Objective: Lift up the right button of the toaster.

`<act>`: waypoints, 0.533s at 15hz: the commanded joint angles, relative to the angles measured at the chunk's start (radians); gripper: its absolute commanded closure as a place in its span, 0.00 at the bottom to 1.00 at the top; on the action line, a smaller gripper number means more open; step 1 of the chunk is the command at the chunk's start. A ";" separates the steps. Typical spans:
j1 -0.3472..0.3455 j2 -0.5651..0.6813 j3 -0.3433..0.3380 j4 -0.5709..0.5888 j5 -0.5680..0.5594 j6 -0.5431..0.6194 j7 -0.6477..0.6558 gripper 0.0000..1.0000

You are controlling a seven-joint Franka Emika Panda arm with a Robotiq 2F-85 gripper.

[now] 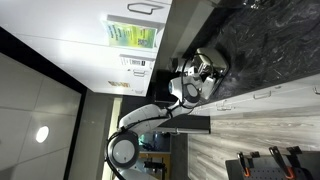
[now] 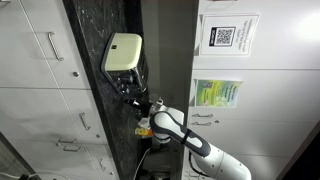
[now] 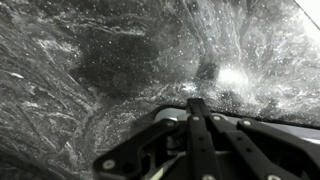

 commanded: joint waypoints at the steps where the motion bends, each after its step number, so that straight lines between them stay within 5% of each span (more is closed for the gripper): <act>1: -0.084 0.042 0.086 0.021 0.035 0.060 -0.070 1.00; 8: -0.271 0.126 0.253 0.047 0.036 0.158 -0.116 1.00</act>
